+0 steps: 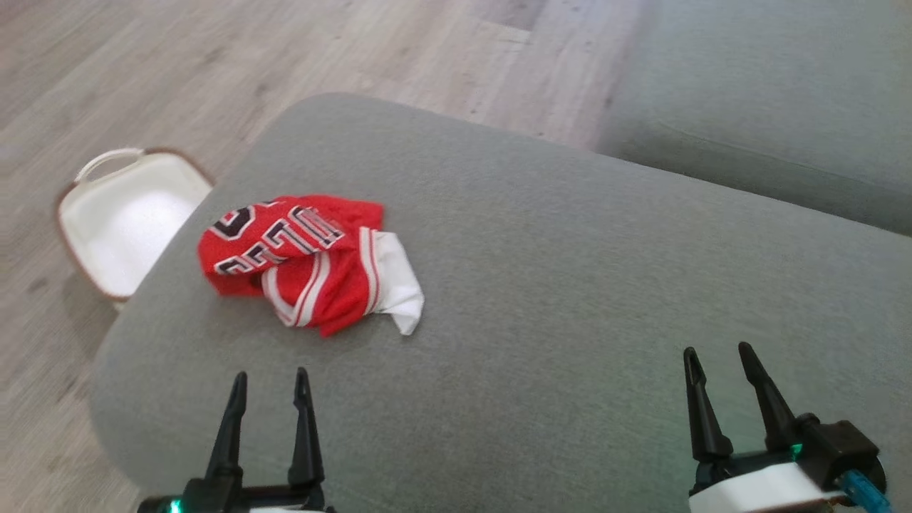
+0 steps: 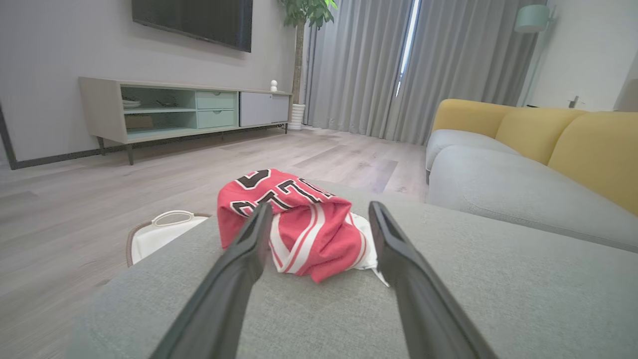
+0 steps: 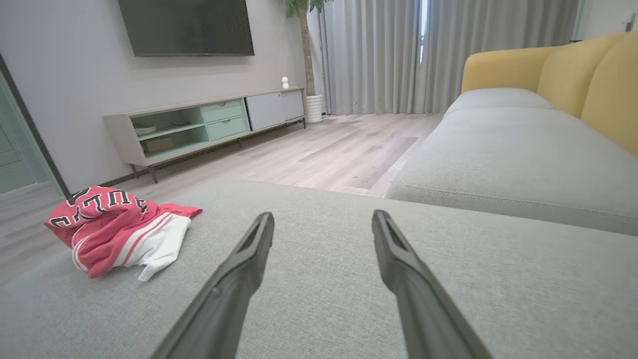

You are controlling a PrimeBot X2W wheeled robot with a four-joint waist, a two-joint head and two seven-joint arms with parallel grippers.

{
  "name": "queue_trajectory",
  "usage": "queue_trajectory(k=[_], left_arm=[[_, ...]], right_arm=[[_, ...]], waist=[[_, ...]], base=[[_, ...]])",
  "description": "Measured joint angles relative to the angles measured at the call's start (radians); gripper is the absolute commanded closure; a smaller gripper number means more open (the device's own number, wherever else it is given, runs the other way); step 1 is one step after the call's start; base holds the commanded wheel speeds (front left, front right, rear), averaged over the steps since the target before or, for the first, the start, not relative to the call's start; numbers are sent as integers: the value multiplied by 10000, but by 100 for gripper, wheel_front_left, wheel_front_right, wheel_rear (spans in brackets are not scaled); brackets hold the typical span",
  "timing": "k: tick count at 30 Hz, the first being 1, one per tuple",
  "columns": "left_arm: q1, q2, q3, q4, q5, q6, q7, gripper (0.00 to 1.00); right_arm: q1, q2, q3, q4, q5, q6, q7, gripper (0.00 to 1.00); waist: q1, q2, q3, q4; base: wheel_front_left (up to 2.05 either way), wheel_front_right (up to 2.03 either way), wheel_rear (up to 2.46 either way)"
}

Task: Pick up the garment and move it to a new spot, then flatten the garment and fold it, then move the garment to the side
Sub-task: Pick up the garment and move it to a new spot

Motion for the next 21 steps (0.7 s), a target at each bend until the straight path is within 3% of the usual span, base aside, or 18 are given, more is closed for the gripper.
queue_trajectory(k=[11, 16, 21], left_arm=[[-554, -2, 631, -82, -8, 121, 0, 0], [-1668, -13, 1049, 257, -8, 25, 0, 0], [-4245, -12, 1358, 1969, -105, -201, 81, 0]], right_arm=[[-154, -230, 184, 0, -88, 2, 0, 0], [-406, -830, 433, -90, -242, 2, 0, 0], [-1395, -1835, 713, -211, -301, 2, -2, 0]], waist=[[0, 0, 720, 448], [0, 0, 1387, 376], [2, 0, 2516, 235]], base=[[0, 0, 0], [0, 0, 0], [0, 0, 0]])
